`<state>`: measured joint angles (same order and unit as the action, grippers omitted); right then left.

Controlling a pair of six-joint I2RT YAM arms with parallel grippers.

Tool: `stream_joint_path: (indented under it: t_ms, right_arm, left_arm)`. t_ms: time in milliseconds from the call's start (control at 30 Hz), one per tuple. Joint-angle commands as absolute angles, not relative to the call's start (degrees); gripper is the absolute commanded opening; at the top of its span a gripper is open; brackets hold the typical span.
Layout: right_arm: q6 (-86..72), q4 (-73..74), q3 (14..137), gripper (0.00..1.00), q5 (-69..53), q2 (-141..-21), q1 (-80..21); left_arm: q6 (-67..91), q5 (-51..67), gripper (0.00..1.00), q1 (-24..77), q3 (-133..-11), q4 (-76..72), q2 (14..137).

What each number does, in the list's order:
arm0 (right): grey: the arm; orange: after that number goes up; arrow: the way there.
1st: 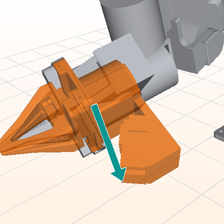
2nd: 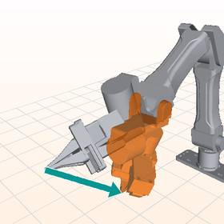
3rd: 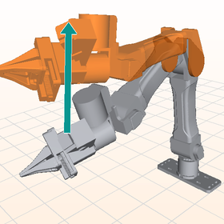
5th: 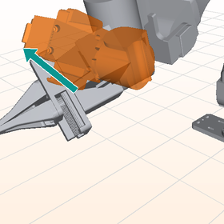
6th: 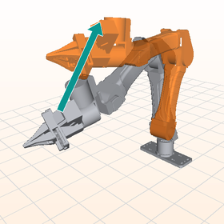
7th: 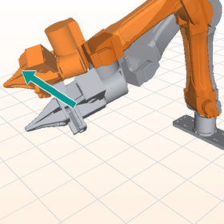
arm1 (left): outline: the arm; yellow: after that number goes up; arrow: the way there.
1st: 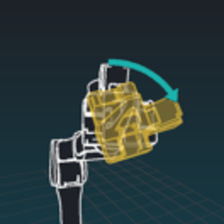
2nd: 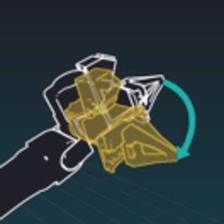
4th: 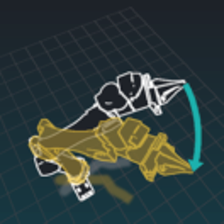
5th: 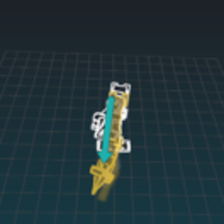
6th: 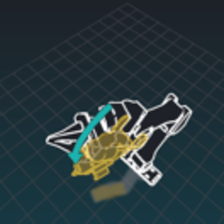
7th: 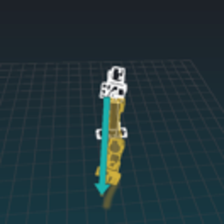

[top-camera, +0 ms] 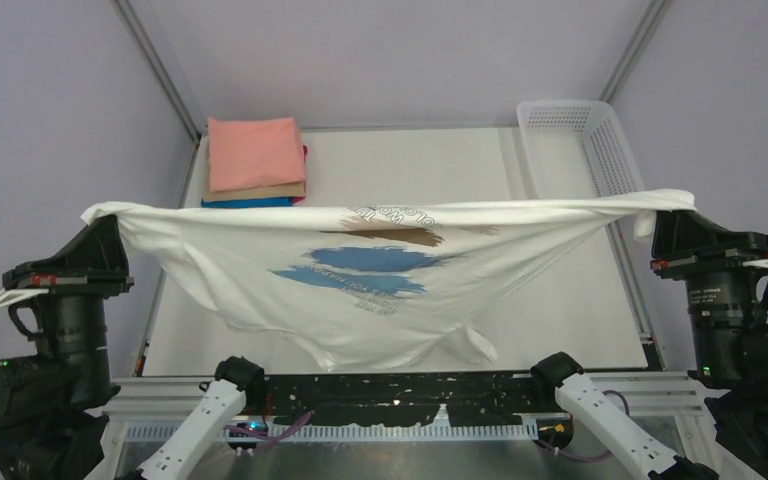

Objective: Fold and stack the t-shirts
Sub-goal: Flatten out the tshirt

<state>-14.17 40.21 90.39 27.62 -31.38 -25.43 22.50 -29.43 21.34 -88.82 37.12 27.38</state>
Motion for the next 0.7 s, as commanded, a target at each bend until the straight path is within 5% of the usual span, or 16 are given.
stream_joint_path:
  t_ms: [0,167,333,367,500,533,667]
  right_arm:
    - [-15.05,39.02,85.46,0.06,34.05,-33.4,-25.44]
    - [-15.88,38.85,75.28,0.08,39.97,-40.34,-25.42]
    - [-22.01,38.17,64.33,0.08,43.92,-53.0,-23.1]
    - [-22.82,36.59,60.93,0.09,41.96,-56.32,-22.45]
    - [-24.02,32.72,54.68,0.23,36.37,-67.79,-16.32]
    - [-24.49,33.38,55.02,0.34,37.02,-69.4,-14.17]
    - [-27.24,36.22,58.36,0.86,42.33,-75.62,-11.66]
  left_arm:
    - [19.73,-40.55,0.0,21.01,-85.86,34.65,38.12]
    - [19.73,-45.43,0.0,20.16,-81.68,32.95,52.98]
    - [23.13,-35.59,0.0,15.41,-82.0,33.86,74.14]
    - [23.79,-32.64,0.06,14.87,-84.15,36.38,79.29]
    - [25.27,-26.81,0.78,14.77,-91.57,42.09,95.19]
    - [25.31,-25.48,0.93,14.85,-91.86,41.87,96.42]
    - [26.07,-20.12,1.0,14.86,-89.09,39.43,94.96]
